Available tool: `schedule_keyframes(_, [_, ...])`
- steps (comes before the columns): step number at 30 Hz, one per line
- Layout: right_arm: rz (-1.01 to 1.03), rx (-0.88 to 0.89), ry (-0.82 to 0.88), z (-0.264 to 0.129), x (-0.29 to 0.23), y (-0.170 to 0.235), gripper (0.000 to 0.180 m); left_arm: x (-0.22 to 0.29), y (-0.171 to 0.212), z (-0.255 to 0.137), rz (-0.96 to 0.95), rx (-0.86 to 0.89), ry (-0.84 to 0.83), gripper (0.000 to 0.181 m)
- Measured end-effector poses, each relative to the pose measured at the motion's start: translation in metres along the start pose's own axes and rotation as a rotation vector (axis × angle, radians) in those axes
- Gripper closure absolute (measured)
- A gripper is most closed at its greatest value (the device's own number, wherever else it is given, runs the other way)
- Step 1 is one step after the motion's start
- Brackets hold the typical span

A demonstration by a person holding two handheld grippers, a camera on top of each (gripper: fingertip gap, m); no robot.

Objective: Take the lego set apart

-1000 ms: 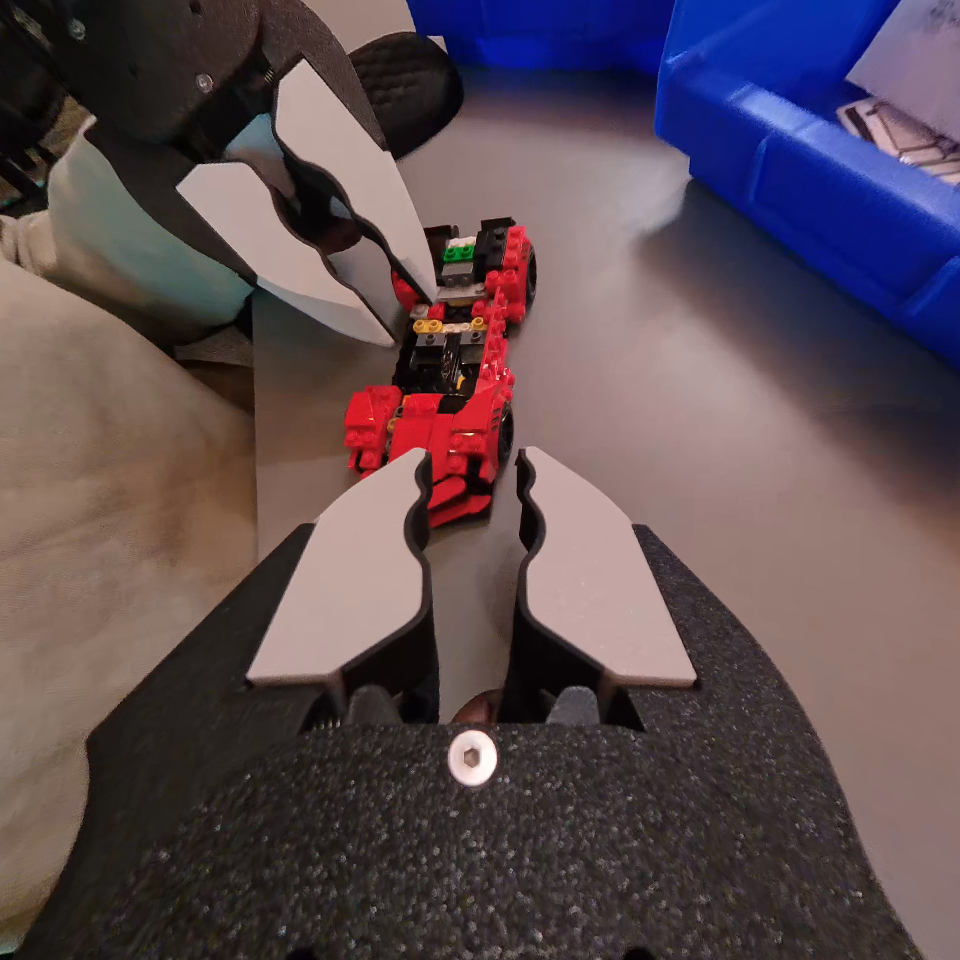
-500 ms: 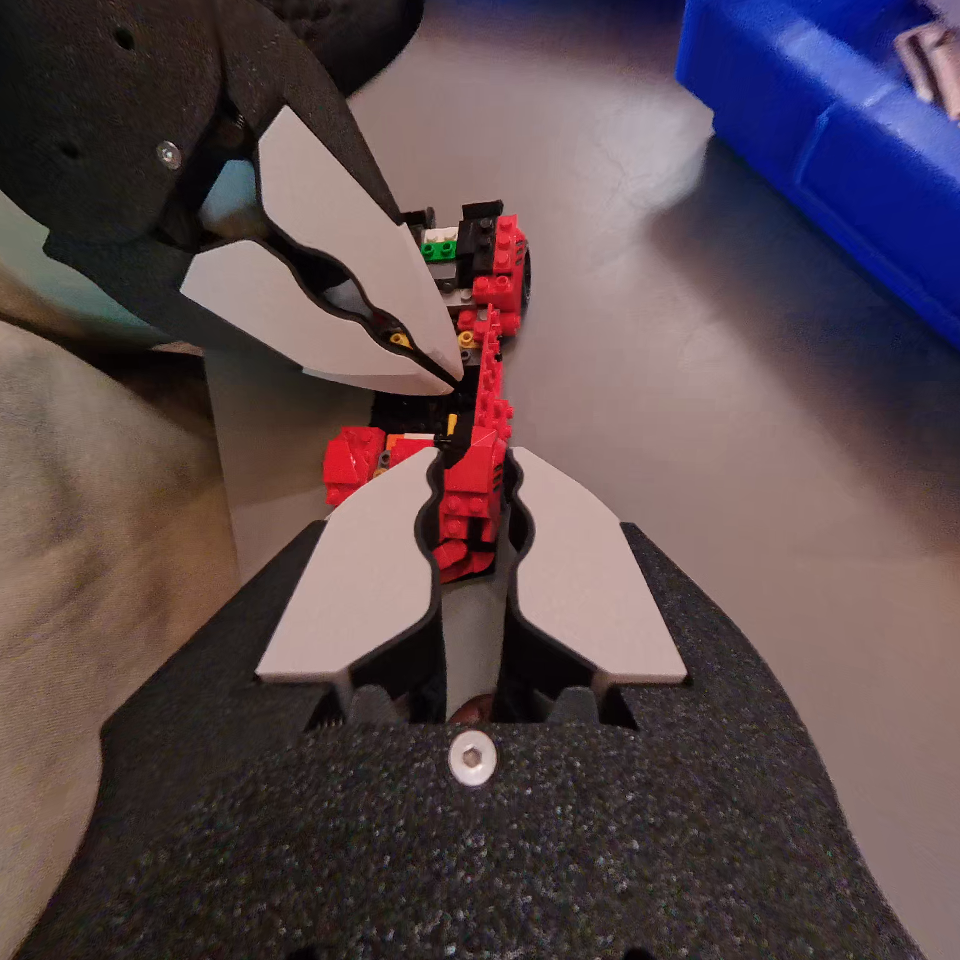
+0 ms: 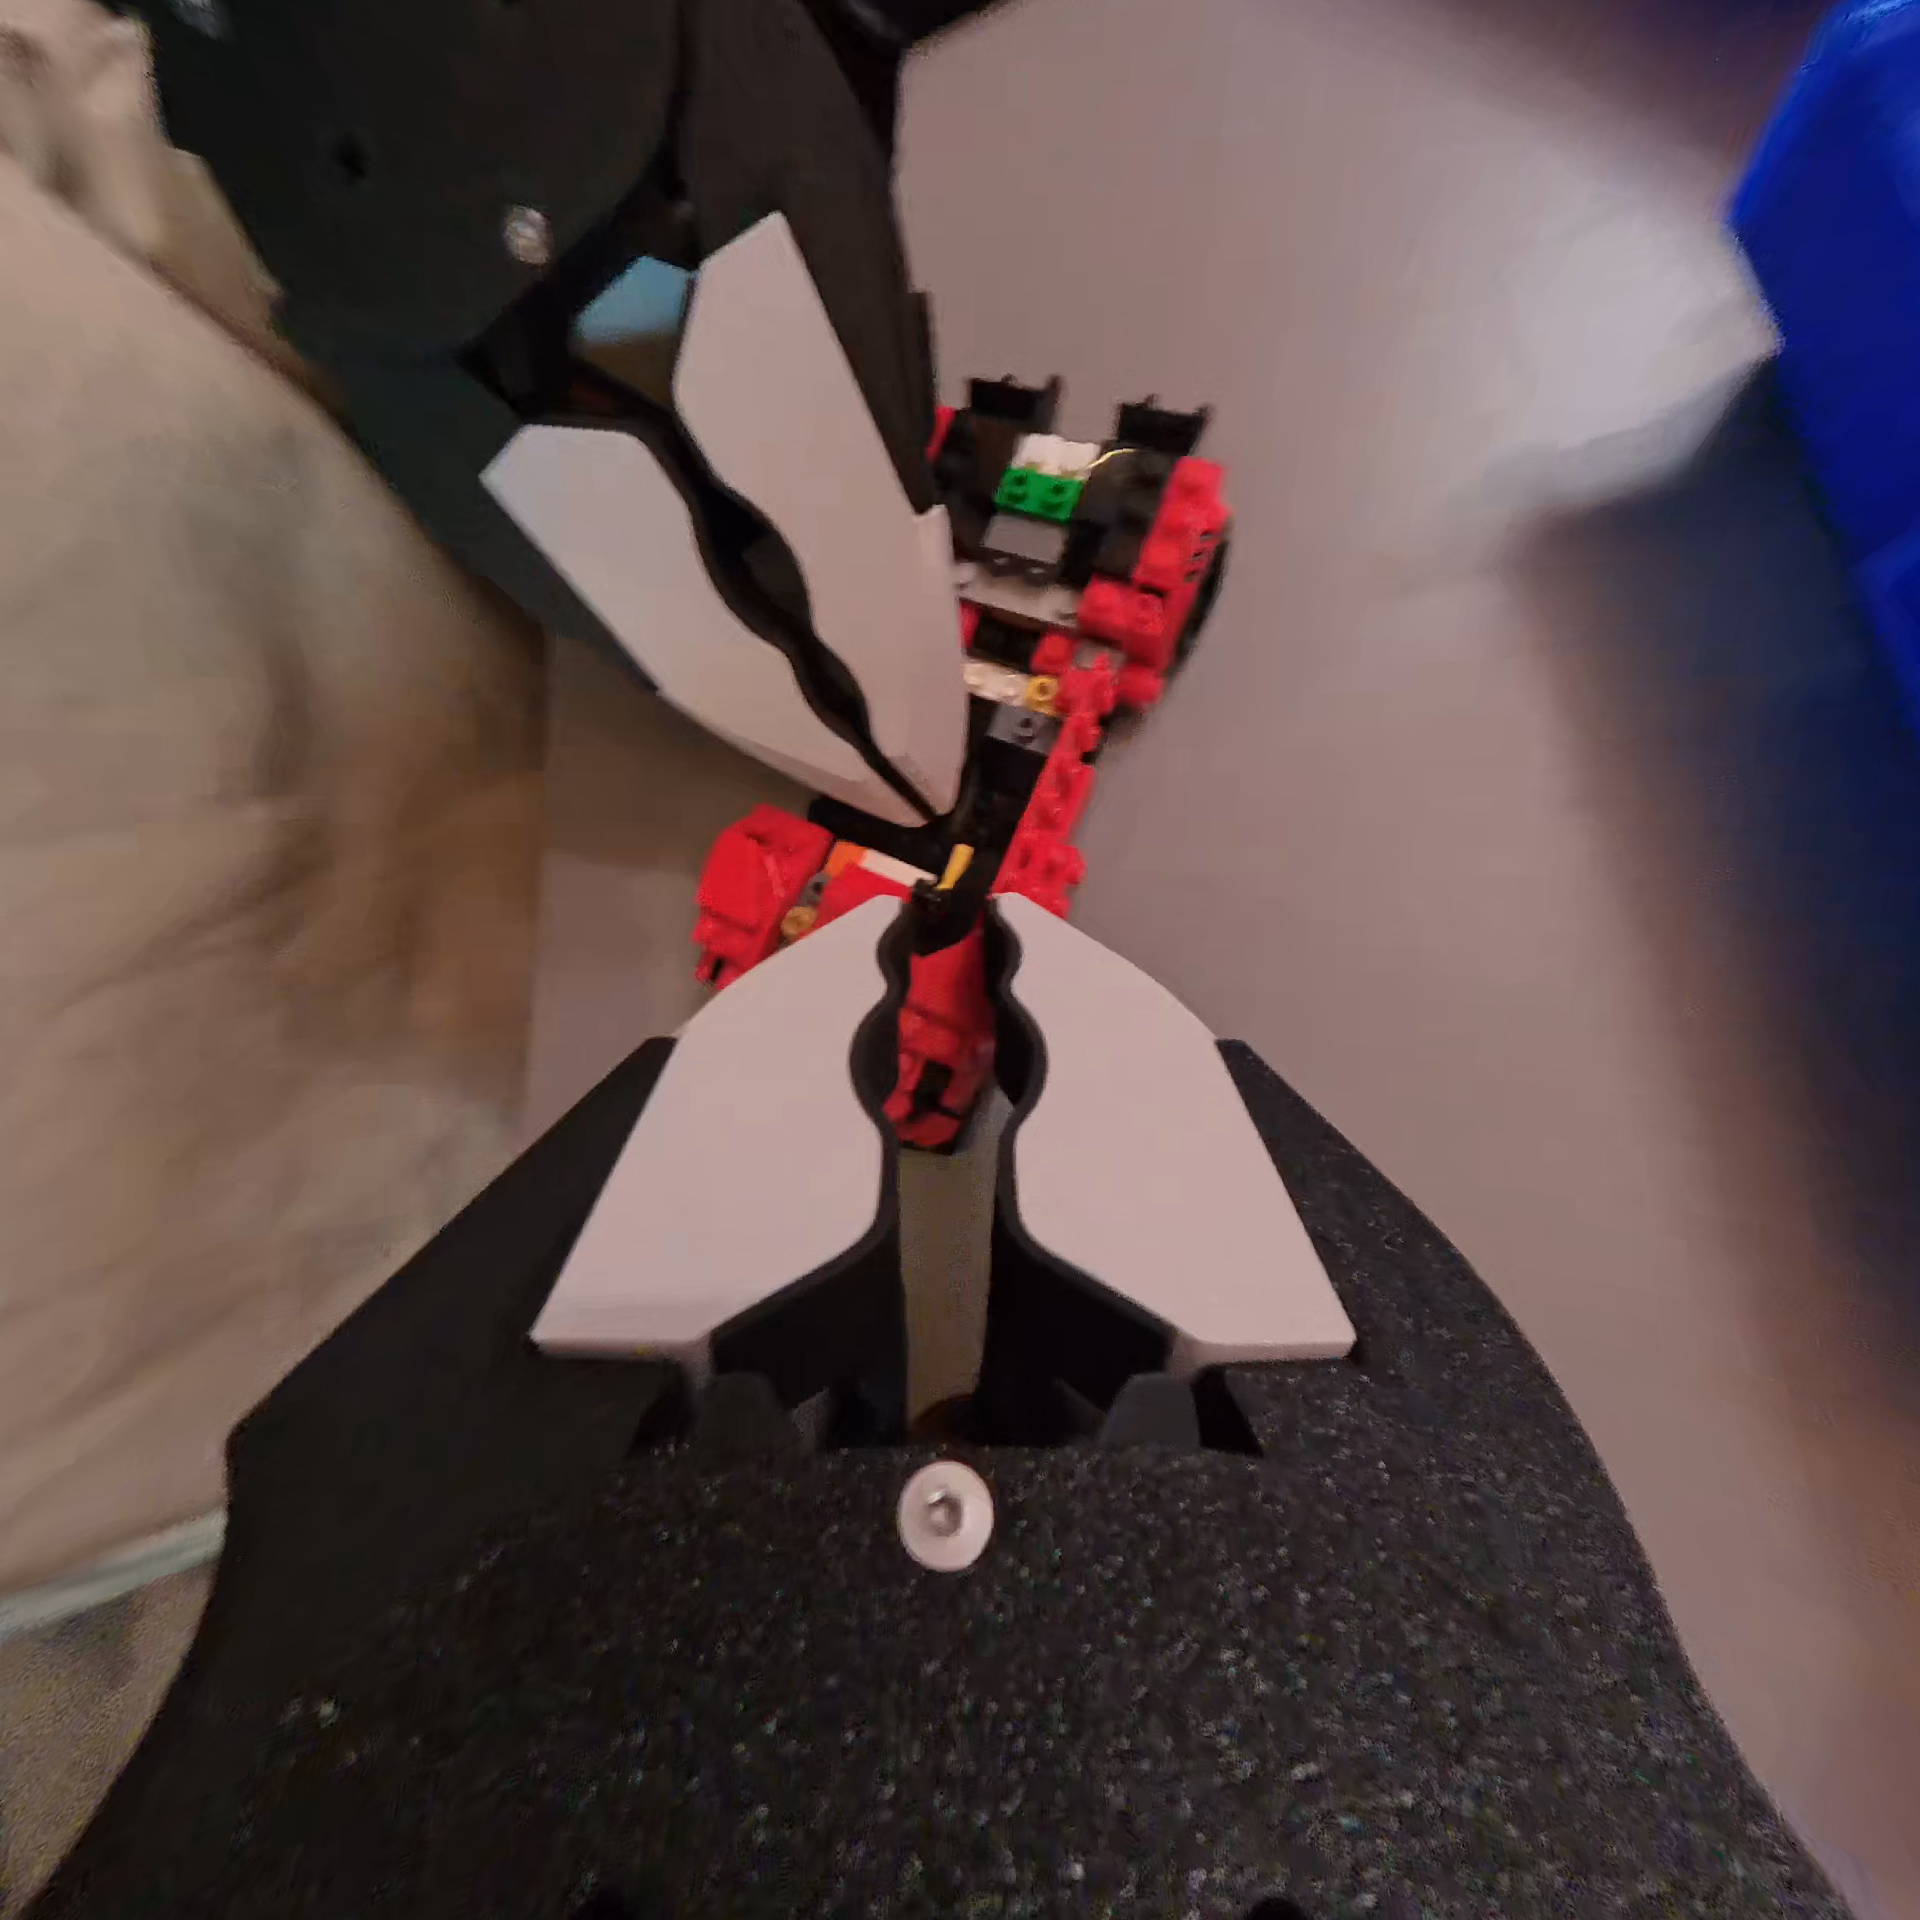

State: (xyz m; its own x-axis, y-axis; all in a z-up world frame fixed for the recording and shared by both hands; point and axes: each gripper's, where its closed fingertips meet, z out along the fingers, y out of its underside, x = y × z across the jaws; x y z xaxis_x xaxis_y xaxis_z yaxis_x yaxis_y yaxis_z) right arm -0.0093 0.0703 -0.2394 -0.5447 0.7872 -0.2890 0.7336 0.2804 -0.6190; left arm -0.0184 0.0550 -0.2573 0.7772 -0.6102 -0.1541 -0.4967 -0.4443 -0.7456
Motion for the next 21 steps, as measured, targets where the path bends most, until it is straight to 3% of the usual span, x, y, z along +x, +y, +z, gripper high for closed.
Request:
schedule_keyframes(2, [0.01, -0.056, -0.082, 0.0, 0.0, 0.0, 0.155, 0.0, 0.0, 0.0, -0.001, -0.002, 0.003, 0.181])
schedule_keyframes(4, [-0.029, -0.18, -0.053, 0.002, 0.01, 0.01, 0.148, -0.001, 0.001, -0.001, -0.012, -0.003, 0.003, 0.181])
schedule_keyframes(6, [-0.04, -0.192, -0.103, 0.004, 0.007, 0.006, 0.158, -0.002, 0.002, -0.002, -0.02, 0.001, 0.006, 0.181])
schedule_keyframes(15, [-0.041, -0.191, -0.195, 0.008, 0.01, 0.0, 0.165, -0.004, 0.003, -0.003, -0.008, 0.009, -0.002, 0.181])
schedule_keyframes(21, [-0.19, -0.232, -0.045, 0.007, 0.011, -0.001, 0.168, -0.005, 0.004, -0.003, -0.037, -0.039, 0.001, 0.181])
